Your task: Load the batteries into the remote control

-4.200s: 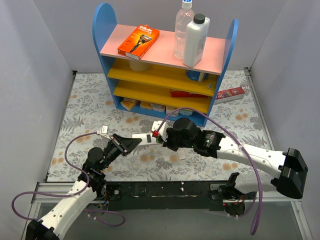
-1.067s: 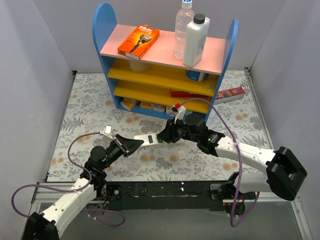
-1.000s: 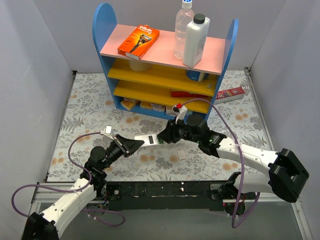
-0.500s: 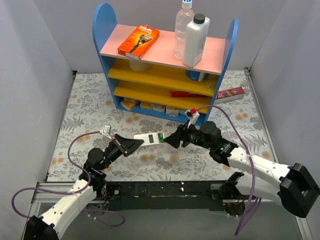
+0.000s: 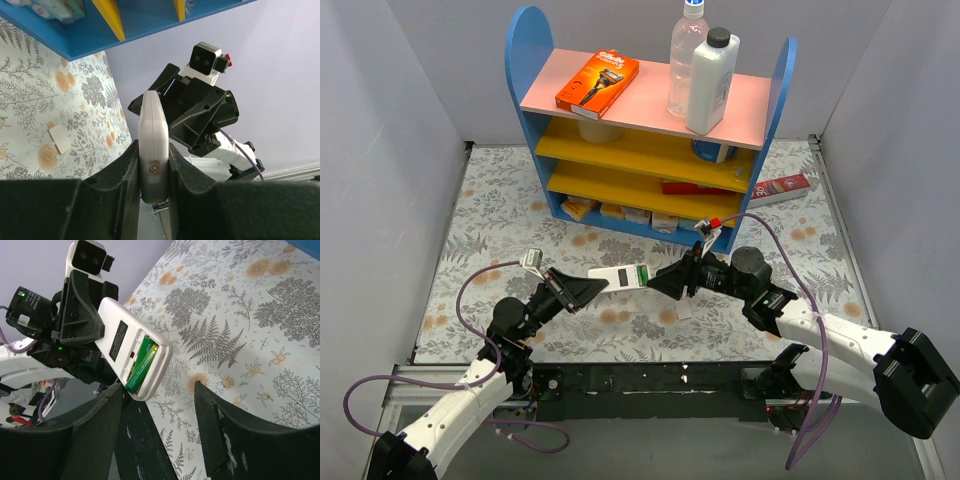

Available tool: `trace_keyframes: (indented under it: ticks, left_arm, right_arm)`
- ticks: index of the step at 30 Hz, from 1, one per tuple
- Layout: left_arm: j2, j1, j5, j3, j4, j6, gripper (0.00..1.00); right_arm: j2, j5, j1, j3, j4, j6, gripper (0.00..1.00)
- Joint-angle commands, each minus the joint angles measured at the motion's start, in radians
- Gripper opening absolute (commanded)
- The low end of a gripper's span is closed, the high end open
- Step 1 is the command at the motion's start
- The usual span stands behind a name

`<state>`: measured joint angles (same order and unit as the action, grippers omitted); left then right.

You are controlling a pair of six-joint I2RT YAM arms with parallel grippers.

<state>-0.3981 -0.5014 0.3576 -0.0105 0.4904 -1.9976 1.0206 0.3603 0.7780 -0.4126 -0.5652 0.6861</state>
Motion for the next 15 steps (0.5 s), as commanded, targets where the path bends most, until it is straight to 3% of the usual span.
trace_keyframes:
  ticks: [1,15]
  left_arm:
    - [0.008,-0.005,0.02,0.158,0.05,-0.069,0.0]
    - [-0.013,-0.005,0.041,0.145,0.085,-0.079,0.0]
  right_arm:
    - [0.001,0.048,-0.011,0.011,-0.128,0.036,0.66]
    - [0.099,0.115,-0.011,0.008,-0.231,0.075,0.56]
